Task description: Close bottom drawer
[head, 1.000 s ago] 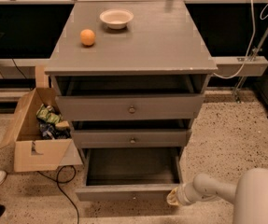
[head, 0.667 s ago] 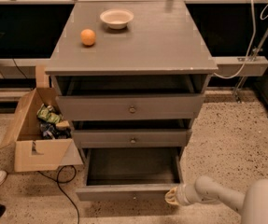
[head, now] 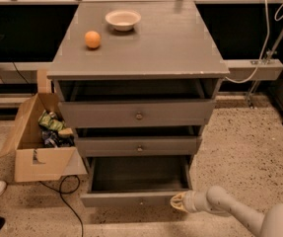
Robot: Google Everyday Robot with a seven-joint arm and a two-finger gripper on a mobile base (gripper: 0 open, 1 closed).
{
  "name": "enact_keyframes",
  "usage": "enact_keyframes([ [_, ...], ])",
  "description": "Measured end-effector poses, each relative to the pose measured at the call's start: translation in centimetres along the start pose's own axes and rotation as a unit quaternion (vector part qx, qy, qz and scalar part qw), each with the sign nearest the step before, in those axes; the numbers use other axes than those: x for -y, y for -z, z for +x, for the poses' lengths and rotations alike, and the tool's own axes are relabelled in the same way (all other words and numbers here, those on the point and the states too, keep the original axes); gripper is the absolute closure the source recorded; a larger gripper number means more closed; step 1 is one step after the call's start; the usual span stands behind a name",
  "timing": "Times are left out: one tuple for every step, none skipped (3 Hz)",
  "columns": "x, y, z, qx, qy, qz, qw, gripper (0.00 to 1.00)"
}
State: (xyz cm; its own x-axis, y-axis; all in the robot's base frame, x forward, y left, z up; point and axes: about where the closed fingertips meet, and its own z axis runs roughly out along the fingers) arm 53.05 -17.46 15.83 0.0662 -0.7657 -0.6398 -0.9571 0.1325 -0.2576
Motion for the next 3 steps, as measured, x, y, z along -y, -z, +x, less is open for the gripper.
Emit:
enact_keyframes([
  [1.9,-0.9,-0.2,0.039,-0.016,0.017,0.9990,1.00],
  [3.3,-2.4,-1.0,0.078,-0.030,0.018,0.9964,1.00],
  [2.1,-6.1,-3.4,0.134,-0.058,-0.015,0.9892,1.00],
])
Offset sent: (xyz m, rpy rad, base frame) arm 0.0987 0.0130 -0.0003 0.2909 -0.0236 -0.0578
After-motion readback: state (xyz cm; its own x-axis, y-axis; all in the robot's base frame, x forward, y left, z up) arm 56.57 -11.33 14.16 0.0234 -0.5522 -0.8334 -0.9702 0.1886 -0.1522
